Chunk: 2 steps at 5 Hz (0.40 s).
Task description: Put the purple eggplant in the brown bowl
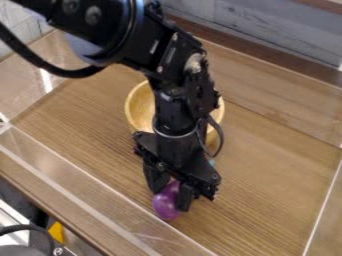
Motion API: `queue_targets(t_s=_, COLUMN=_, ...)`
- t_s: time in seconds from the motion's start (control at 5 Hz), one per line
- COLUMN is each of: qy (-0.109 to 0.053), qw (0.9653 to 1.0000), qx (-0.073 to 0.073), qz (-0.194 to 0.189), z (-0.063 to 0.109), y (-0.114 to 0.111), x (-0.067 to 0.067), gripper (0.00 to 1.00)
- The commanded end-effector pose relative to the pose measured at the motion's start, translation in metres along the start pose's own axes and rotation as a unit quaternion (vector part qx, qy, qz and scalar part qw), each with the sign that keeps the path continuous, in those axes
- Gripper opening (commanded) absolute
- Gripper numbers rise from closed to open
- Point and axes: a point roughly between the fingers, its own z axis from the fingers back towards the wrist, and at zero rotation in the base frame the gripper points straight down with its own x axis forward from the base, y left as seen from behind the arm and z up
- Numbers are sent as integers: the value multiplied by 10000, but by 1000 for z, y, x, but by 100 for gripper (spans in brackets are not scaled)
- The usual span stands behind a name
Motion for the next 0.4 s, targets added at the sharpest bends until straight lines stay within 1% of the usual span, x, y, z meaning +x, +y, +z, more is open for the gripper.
queue_targets(t_s=0.0, qy=-143, qw=9999, qx=-34, qz=56, z=5, y=1, x=8, gripper=0)
queue_targets(t_s=0.2, qy=-141, qw=9999, qx=-57, qz=73, z=6, y=2, x=9, gripper=0)
